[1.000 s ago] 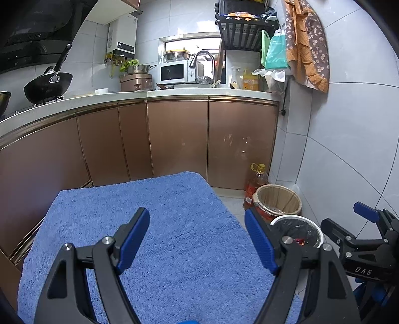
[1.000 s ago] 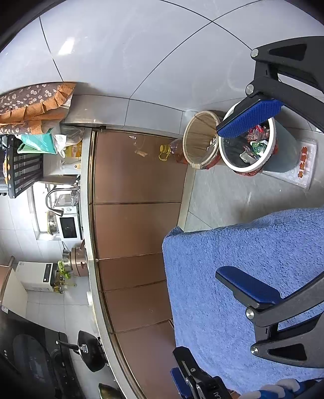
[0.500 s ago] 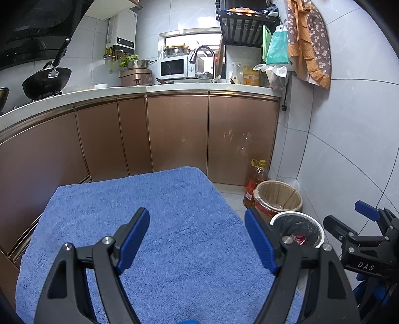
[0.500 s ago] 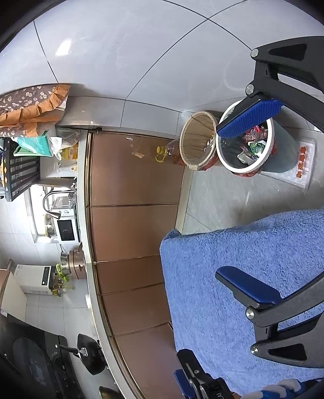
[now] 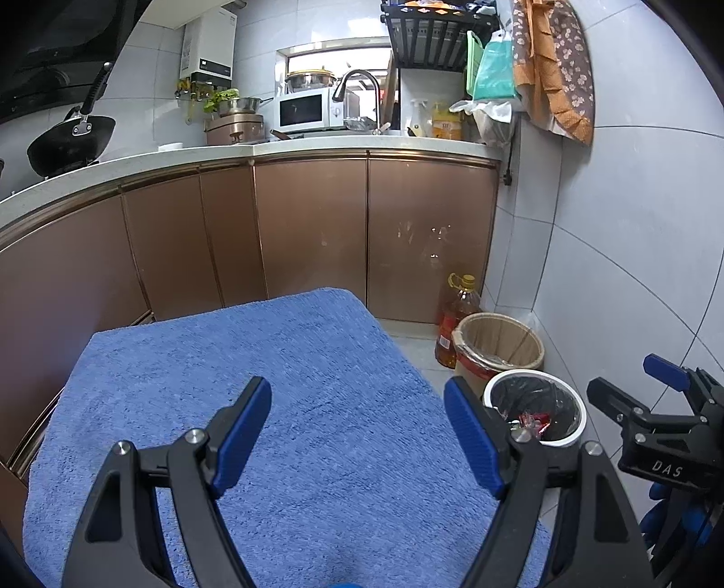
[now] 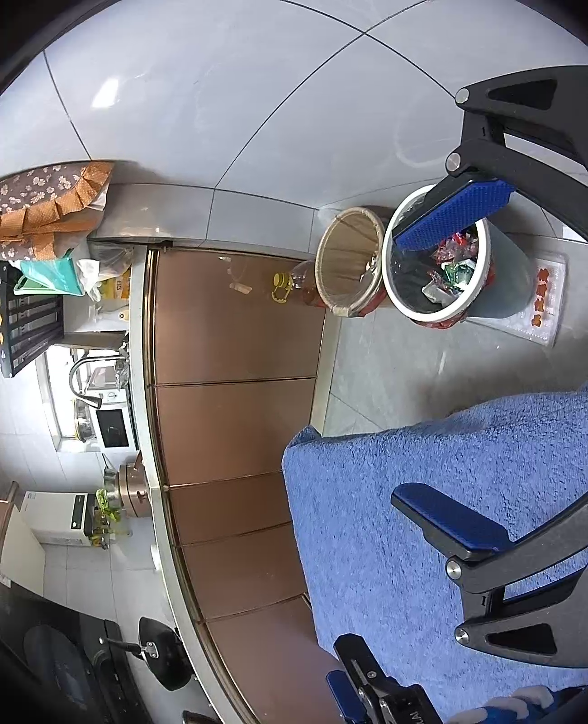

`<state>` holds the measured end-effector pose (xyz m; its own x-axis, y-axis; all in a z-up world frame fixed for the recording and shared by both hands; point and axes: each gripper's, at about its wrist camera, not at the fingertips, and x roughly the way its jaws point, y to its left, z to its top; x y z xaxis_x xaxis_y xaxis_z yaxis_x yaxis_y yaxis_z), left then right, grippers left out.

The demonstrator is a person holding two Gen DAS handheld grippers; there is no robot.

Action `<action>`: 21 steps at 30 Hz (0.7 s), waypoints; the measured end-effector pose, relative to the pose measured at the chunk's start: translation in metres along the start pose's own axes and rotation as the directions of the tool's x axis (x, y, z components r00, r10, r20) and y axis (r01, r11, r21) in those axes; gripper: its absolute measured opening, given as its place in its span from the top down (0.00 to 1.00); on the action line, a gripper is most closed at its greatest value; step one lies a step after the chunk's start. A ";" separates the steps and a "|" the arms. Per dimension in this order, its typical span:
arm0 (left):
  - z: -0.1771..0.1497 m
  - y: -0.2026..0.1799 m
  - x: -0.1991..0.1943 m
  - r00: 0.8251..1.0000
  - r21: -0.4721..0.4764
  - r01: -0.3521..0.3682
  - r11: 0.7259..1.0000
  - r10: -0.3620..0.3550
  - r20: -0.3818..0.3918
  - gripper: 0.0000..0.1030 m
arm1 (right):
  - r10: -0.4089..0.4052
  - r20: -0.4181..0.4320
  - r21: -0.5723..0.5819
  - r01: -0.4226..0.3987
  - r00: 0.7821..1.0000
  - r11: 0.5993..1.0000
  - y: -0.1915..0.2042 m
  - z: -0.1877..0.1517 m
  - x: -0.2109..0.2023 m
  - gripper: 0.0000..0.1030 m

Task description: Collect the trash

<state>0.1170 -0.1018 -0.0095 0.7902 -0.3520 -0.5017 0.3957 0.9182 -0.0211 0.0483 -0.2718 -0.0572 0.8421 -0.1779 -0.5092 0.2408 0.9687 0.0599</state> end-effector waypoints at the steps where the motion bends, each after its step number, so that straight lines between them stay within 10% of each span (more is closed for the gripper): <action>1: 0.000 -0.001 0.000 1.000 0.000 0.001 1.000 -0.001 -0.001 0.25 | -0.001 -0.002 0.002 0.001 1.000 1.000 -0.001 0.000 0.001 0.00; 21: 0.003 -0.016 0.009 0.999 0.012 0.045 0.999 -0.045 0.013 0.25 | -0.056 0.076 0.077 0.050 0.996 0.996 -0.032 0.003 -0.015 0.00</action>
<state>0.1190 -0.1199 -0.0113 0.7776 -0.3952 -0.4891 0.4363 0.8992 -0.0330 0.0292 -0.3002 -0.0493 0.8616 -0.2446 -0.4447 0.3194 0.9423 0.1005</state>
